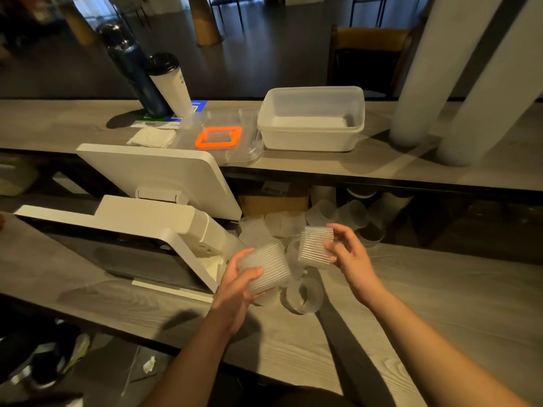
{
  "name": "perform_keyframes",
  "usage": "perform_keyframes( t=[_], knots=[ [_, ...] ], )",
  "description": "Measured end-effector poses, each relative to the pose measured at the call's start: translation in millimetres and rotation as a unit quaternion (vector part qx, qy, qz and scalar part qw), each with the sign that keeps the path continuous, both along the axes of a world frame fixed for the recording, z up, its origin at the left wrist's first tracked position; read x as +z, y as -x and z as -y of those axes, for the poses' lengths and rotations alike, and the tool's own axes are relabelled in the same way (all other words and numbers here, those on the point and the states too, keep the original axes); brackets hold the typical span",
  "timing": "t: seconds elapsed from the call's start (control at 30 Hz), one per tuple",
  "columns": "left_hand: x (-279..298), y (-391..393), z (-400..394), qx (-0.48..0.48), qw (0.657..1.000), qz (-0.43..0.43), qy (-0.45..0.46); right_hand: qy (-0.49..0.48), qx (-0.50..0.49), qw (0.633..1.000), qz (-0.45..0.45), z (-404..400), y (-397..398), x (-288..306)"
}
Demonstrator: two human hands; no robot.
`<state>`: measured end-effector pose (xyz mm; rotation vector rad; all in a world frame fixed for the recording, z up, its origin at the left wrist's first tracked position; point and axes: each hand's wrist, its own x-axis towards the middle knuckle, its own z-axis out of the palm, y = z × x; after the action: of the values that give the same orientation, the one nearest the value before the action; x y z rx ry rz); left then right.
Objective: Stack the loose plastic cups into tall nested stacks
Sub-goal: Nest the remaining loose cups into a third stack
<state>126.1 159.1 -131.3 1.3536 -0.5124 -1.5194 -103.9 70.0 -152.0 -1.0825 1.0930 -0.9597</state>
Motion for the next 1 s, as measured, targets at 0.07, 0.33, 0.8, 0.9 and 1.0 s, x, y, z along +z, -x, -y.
perform_keyframes(
  t=[0.07, 0.33, 0.8, 0.9, 1.0],
  knots=[
    [2.6, 2.4, 3.8, 0.0, 1.0, -0.009, 0.003, 0.011, 0.033, 0.999, 0.001, -1.1, -4.5, 9.2],
    [9.9, 5.7, 7.2, -0.027, 0.999, 0.006, 0.041, 0.048, 0.115, 0.99, -0.061, -5.5, -8.5, 21.3],
    [4.0, -10.5, -7.2, -0.121, 0.988, 0.082, -0.039, -0.002, 0.218, 0.976, -0.017, -19.4, -23.4, 18.6],
    [1.4, -10.8, -8.9, -0.107, 0.987, 0.104, -0.053, -0.015, 0.213, 0.976, -0.039, -17.4, -26.6, 9.6],
    [-3.1, -12.7, -8.9, -0.043, 0.994, 0.084, -0.05, -0.028, 0.099, 0.992, -0.076, -13.1, -27.6, -7.2]
  ],
)
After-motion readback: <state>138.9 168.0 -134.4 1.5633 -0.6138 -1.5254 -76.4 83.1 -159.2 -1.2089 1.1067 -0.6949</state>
